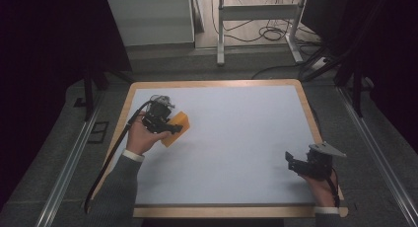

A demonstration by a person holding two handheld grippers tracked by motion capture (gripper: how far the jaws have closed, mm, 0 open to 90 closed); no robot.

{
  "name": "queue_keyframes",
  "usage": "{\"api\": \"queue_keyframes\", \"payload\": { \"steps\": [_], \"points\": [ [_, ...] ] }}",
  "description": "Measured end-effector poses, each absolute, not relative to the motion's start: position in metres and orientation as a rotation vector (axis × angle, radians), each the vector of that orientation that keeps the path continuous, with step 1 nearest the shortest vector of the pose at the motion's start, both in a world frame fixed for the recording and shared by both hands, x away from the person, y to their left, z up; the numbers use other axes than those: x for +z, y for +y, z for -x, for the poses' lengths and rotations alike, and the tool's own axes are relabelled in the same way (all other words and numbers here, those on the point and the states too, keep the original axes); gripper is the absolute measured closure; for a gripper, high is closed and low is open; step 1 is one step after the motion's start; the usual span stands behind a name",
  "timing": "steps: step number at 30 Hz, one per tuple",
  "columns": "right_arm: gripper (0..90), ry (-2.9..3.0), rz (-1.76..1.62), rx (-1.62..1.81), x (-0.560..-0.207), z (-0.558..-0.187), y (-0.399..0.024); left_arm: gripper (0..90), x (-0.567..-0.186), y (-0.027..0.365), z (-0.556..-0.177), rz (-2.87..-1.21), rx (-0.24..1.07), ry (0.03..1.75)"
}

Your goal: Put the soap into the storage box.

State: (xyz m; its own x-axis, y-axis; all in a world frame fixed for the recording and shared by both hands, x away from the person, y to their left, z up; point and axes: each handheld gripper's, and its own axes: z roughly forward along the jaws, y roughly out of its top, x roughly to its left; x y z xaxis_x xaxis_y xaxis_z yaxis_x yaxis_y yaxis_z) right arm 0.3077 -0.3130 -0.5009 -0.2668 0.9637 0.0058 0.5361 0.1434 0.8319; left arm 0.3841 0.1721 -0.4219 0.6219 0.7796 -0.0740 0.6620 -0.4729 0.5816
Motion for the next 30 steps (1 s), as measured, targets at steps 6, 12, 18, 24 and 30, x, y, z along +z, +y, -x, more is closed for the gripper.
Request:
{"api": "queue_keyframes", "payload": {
  "steps": [6,12,18,24,30],
  "points": [
    [6.8,1.875,-1.433,1.007,-0.501,-0.308,-0.313,61.2,-0.423,0.176,-0.39,-2.262,0.259,1.15],
    [6.8,1.867,-1.435,1.007,-0.5,-0.307,-0.314,61.3,-0.422,0.181,-0.395,-2.249,0.259,1.174],
    [6.8,1.866,-1.437,1.006,-0.5,-0.307,-0.315,61.2,-0.422,0.185,-0.398,-2.251,0.257,1.185],
    [6.8,1.868,-1.44,1.004,-0.501,-0.307,-0.315,61.3,-0.422,0.191,-0.405,-2.232,0.255,1.214],
    [6.8,1.867,-1.442,1.003,-0.501,-0.307,-0.315,61.3,-0.421,0.196,-0.409,-2.221,0.264,1.239]
  ]
}}
